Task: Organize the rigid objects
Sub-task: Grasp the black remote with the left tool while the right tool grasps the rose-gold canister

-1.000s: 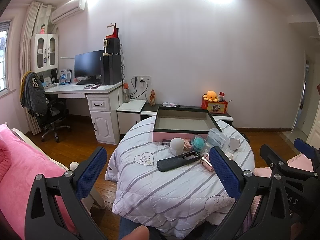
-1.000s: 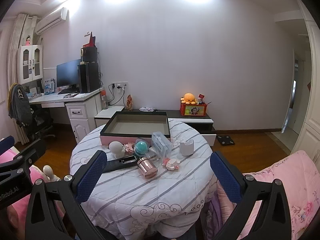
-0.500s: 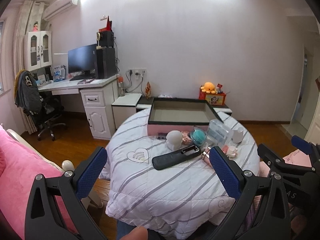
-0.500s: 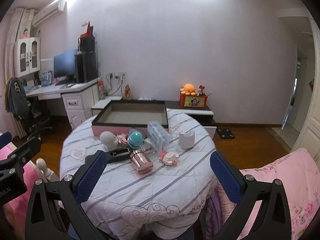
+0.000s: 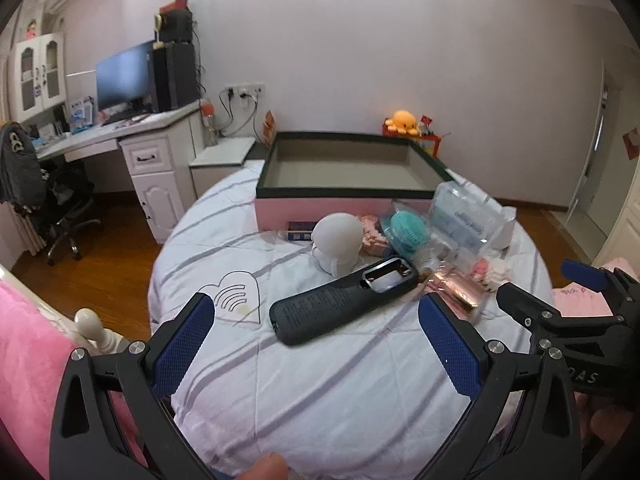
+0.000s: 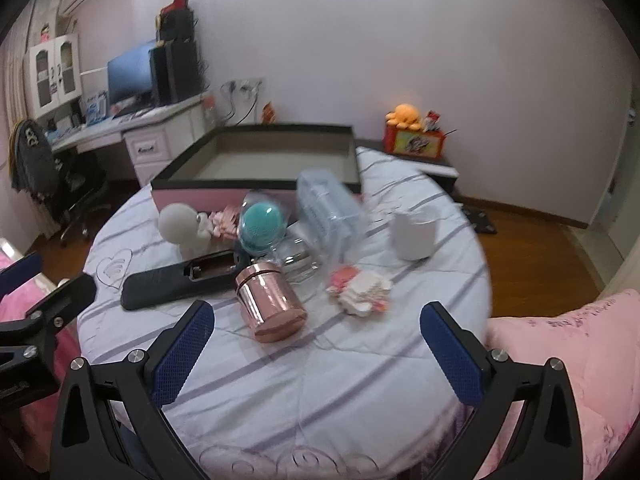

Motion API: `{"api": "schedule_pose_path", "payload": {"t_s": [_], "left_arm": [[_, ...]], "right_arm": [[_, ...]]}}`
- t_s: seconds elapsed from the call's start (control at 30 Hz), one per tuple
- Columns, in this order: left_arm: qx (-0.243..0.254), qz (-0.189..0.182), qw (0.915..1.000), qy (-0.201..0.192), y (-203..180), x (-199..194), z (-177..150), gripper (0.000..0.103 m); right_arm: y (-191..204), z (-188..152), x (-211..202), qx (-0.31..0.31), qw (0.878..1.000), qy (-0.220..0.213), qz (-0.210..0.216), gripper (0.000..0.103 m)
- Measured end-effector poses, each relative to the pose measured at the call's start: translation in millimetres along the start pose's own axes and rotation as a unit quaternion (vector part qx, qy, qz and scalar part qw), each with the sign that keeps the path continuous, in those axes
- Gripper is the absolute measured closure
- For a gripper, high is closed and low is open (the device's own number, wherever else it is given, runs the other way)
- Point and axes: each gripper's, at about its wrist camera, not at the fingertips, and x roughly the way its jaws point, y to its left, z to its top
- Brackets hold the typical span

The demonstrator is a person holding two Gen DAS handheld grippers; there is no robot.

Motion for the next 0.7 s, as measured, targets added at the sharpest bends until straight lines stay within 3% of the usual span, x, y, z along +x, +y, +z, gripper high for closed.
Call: {"api": "schedule_pose_path", "payload": {"t_s": [0.13,0.3,0.5,0.7], "left_arm": [[0.014,0.001,0.9996,0.024,6.9,36.2,1.7,0.0],[0.051,-0.038,0.9964,0.055,11.3,72.6,-0.8,0.0],[0.113,-0.069,0.9873,0.088,4.3,107.5,-8.6,0.0],[0.149,-0.108,0.9762,0.114,-8.9,128.5,-4.7,0.0]], "right_arm": [[6.4,4.1,24.6,-0.011,1.0,0.015,0.016,0.0],[10.7,5.5,48.3,-0.02,0.999,0.035,0.028,0.0],[16.7,4.8,60.9,-0.039,0.998,0.046,0.037,0.001],[23.6,4.7,77.1,-0.056,0.995,0.067,0.046,0.008]]}}
